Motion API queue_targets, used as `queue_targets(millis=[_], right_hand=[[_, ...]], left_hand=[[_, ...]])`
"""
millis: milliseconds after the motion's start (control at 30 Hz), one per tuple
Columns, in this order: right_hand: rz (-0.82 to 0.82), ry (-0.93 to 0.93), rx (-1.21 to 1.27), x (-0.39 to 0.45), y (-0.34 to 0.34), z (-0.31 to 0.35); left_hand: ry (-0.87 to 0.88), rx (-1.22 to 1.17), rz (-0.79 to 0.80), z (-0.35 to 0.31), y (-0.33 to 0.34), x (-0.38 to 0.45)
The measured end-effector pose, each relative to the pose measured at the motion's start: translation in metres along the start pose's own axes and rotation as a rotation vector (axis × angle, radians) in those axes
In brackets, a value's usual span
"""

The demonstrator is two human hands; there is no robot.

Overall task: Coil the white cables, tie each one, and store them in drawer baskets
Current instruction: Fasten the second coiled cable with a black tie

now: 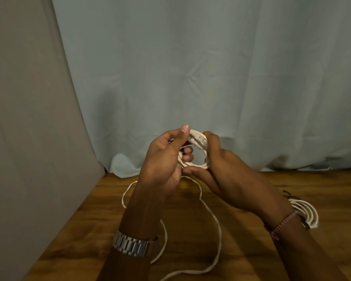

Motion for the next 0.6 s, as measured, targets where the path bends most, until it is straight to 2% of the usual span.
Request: queue_targets(millis=[367,500,600], right_hand=[[-0.04,0.01,0.115,-0.005,-0.015,-0.005],[-0.297,-0.056,0.216,-0.006,-0.037,-0.006],[-0.41,0.021,0.393,-0.008,-0.043,-0.014]], left_hand=[[0.11,0.134,0.007,-0.008,-0.006,0.0],[0.137,0.148,0.065,-0.008,-0.004,-0.001],[0.135,0.117,0.146,-0.009,0.002,-0.004]])
Point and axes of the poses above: each hand's wrist, its own x-axis towards the middle knuckle, its own y-axis out of the palm, z = x × y, the point moved 7 cm from there along x, towards the middle knuckle, and after that the axes turned 14 degrees about -y, right-handed, at the moved point
